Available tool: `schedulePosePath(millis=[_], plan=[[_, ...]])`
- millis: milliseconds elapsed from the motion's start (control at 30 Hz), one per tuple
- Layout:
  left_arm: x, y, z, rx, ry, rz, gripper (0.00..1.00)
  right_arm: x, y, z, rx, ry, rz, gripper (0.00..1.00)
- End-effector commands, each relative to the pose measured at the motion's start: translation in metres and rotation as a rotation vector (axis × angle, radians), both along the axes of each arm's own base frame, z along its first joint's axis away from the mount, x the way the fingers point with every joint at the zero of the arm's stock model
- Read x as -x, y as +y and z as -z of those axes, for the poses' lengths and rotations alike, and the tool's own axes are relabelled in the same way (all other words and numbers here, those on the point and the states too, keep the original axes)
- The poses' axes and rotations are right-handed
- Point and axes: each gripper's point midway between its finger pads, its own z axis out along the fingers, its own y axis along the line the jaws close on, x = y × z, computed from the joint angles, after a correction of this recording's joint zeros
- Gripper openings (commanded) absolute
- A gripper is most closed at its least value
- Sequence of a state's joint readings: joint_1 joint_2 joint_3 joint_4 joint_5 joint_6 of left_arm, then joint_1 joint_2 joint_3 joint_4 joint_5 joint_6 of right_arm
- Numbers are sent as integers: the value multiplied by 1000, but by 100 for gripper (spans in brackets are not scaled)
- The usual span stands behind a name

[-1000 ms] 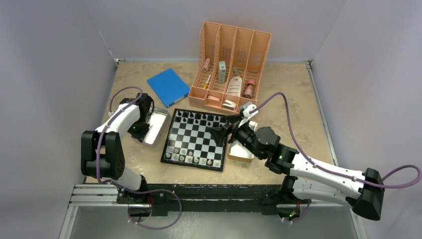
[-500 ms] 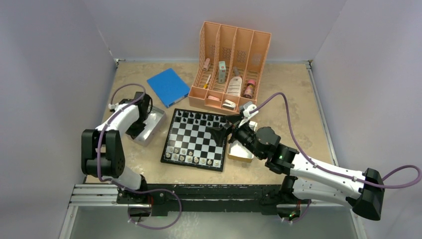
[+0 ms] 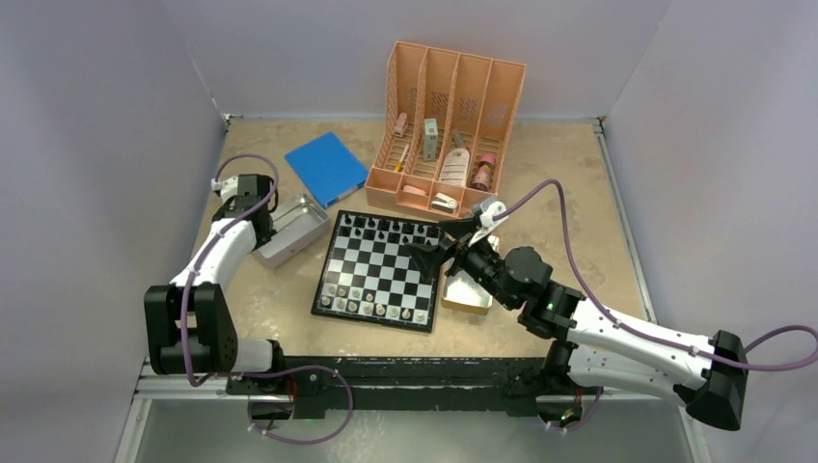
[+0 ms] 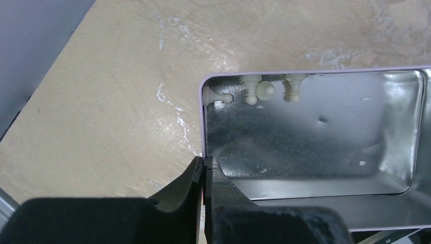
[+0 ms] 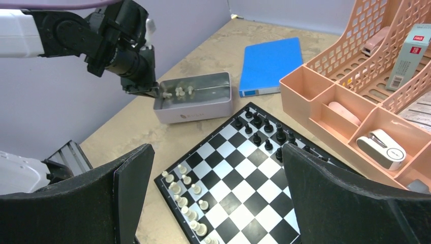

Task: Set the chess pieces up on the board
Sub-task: Adjust the storage box at the center of the board.

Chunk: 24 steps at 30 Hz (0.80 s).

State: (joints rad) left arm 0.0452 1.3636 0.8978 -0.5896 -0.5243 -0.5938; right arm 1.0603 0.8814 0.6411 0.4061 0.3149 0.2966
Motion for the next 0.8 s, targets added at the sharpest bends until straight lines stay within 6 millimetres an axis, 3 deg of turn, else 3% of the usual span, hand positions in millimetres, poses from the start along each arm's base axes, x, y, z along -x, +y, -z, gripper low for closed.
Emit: schedulePosePath(millis=[0,233,400,567,633,767], plan=[[-23,-4,-11,-7,-38,128,0,2,-2,-26,-71,-55,-3,99],[-19,-11,-2,30,28,150,0,2,-3,-27,-72,-59,-2,99],[-21,-21,-11,97,65,158,19,3,-3,-26,-73,-60,-5,99],[-44,-39,-42,156,-61,271,35,3,-2,-27,-78,-60,-8,99],[-55,-40,-51,146,-127,294,35,3,-1,-26,-76,-60,-12,99],[-68,-32,-45,106,-127,281,34,2,-2,-24,-68,-56,-4,99]])
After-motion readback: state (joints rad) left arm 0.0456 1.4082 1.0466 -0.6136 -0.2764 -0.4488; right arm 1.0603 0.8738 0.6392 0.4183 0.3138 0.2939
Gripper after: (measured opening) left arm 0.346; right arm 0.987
